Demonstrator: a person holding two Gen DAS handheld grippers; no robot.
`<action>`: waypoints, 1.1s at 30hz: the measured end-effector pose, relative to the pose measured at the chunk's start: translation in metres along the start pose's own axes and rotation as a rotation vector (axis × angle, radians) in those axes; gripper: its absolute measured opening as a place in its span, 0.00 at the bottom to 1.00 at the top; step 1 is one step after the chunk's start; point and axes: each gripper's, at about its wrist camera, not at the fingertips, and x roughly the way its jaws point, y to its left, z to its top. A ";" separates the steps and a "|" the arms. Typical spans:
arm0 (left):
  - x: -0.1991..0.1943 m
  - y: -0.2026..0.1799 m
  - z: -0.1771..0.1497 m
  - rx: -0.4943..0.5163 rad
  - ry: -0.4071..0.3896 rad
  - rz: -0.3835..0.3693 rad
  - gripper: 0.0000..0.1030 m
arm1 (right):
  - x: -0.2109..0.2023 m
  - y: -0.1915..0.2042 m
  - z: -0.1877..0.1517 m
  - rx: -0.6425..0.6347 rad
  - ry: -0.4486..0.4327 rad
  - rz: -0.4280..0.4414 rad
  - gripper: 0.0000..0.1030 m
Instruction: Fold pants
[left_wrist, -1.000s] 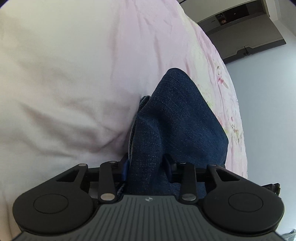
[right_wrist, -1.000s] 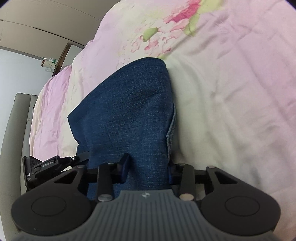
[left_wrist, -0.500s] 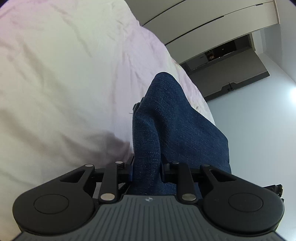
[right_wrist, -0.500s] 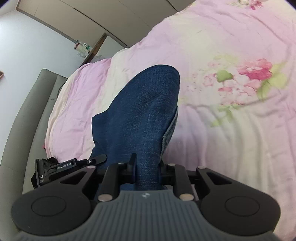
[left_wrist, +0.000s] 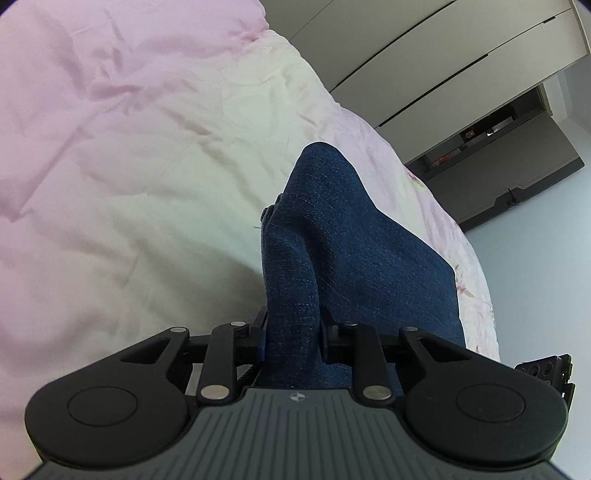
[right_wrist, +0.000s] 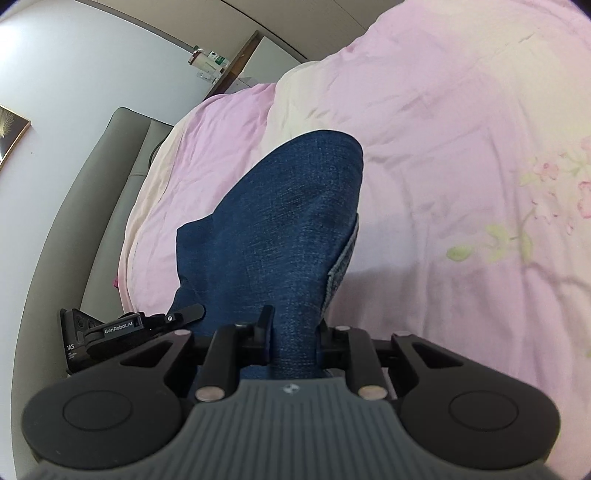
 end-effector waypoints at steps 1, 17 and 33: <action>0.003 0.008 0.001 -0.013 0.003 0.005 0.26 | 0.009 -0.005 0.003 0.006 0.007 0.006 0.15; 0.014 0.028 -0.009 0.054 0.013 0.091 0.41 | 0.073 -0.044 -0.002 0.000 0.068 -0.176 0.40; -0.029 -0.052 -0.077 0.476 -0.053 0.327 0.24 | 0.020 0.052 -0.115 -0.537 -0.067 -0.434 0.34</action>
